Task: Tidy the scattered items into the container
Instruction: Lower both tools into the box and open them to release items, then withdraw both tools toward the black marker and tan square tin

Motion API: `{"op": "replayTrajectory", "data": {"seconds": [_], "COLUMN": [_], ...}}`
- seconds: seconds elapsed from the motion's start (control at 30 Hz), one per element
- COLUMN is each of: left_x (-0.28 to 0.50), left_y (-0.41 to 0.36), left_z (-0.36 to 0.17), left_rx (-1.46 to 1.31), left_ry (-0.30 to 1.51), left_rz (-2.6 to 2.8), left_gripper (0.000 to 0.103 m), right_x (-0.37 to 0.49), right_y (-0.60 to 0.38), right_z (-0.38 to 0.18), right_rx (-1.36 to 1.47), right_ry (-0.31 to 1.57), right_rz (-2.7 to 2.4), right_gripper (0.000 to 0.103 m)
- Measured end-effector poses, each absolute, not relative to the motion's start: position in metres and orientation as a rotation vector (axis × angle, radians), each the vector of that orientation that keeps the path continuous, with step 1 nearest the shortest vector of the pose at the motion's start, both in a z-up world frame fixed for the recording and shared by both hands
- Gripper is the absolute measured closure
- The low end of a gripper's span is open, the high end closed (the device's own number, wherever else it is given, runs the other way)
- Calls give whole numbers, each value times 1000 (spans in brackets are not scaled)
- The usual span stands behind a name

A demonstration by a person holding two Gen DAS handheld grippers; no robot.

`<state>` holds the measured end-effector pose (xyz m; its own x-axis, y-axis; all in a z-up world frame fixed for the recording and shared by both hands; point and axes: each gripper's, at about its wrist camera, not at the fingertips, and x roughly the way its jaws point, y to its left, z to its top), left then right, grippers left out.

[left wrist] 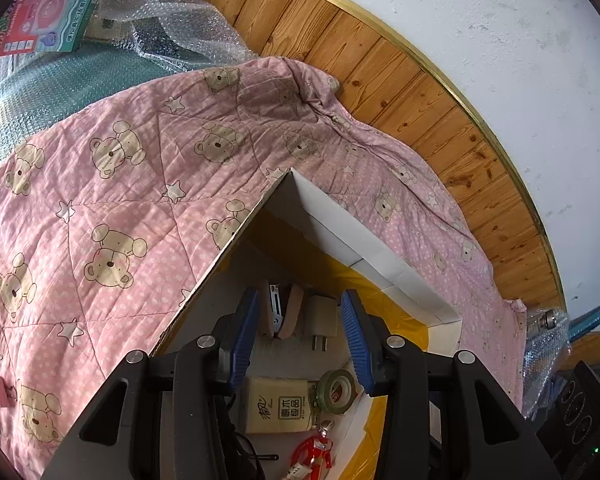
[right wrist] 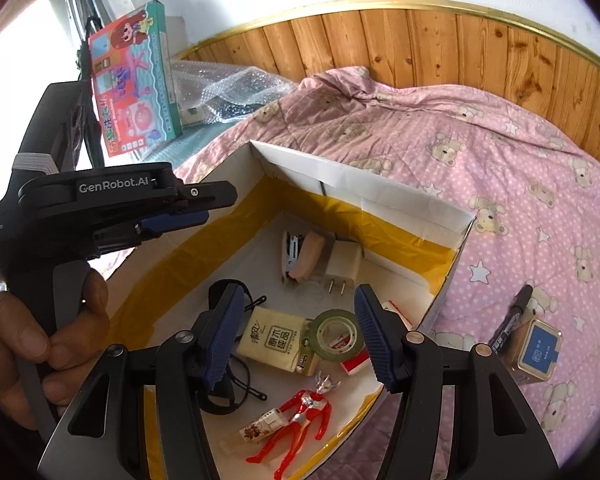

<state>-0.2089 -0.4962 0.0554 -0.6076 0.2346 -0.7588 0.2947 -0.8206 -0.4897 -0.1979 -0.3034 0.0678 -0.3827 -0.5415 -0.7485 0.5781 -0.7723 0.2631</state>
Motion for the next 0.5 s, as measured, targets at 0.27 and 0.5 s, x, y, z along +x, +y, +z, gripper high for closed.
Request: {"op": "replayTrajectory", "data": {"seconds": [0.27, 0.5], "left_x": [-186, -160], "left_y": [-481, -453], "left_z": [65, 75], "left_rx": [1398, 1430], "left_ry": [923, 859], "left_rz": [-2646, -2674], "left_gripper": [59, 59], "right_x": [-188, -169], "right_y": [-282, -261], "right_z": [80, 95], "right_rx": [1148, 1139], "right_ry": [-7, -49], "right_rz": [-2205, -2227], "right_gripper": [42, 42]}}
